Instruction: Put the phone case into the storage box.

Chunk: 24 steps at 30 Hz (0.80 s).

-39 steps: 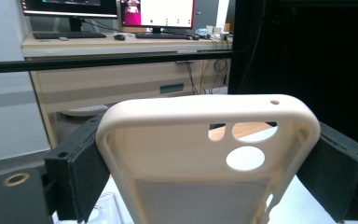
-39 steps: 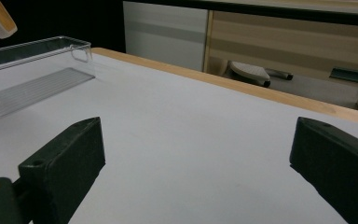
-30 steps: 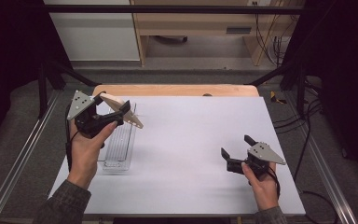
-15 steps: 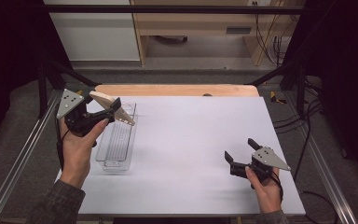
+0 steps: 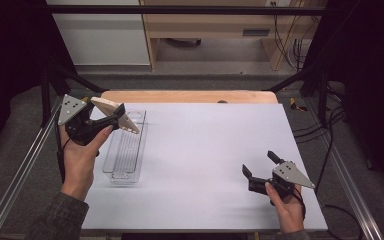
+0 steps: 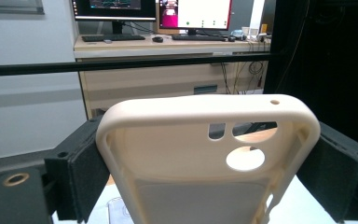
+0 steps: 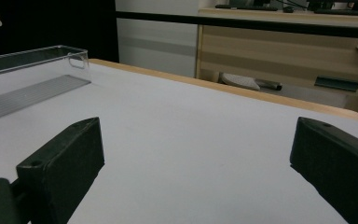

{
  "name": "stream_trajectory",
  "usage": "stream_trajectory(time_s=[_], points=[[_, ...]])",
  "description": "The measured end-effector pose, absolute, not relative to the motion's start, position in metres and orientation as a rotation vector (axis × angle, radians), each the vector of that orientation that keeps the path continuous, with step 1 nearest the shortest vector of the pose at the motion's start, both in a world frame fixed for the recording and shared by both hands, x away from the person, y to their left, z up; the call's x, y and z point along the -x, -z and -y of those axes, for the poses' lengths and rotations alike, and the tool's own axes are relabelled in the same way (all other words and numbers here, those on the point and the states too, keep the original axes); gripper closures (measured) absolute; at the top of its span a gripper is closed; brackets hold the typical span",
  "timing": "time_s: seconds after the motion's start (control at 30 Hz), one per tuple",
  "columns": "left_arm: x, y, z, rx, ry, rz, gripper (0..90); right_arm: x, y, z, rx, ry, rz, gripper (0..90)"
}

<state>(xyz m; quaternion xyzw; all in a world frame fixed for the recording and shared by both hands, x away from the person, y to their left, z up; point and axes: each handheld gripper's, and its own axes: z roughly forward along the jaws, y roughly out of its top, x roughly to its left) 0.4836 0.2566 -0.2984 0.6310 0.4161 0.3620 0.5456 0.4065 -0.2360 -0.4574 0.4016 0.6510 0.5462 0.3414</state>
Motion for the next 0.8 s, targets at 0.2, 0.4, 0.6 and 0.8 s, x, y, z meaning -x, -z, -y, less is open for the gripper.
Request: stream_trajectory(time_s=[0.2, 0.4, 0.6, 0.8], points=[[-0.485, 0.299, -0.259, -1.498, -0.864, -1.003, 10.6, -0.403, 0.458, 0.239, -1.047, -1.425, -1.681, 2.9], [-0.486, 0.300, -0.259, -1.500, -0.864, -1.013, 10.6, -0.401, 0.461, 0.240, -1.036, -1.420, -1.676, 2.9], [-0.490, 0.303, -0.260, -1.514, -0.869, -1.032, 10.6, -0.399, 0.465, 0.239, -1.023, -1.431, -1.666, 2.7], [-0.496, 0.306, -0.259, -1.536, -0.864, -1.056, 10.6, -0.397, 0.466, 0.238, -1.005, -1.445, -1.677, 2.5]])
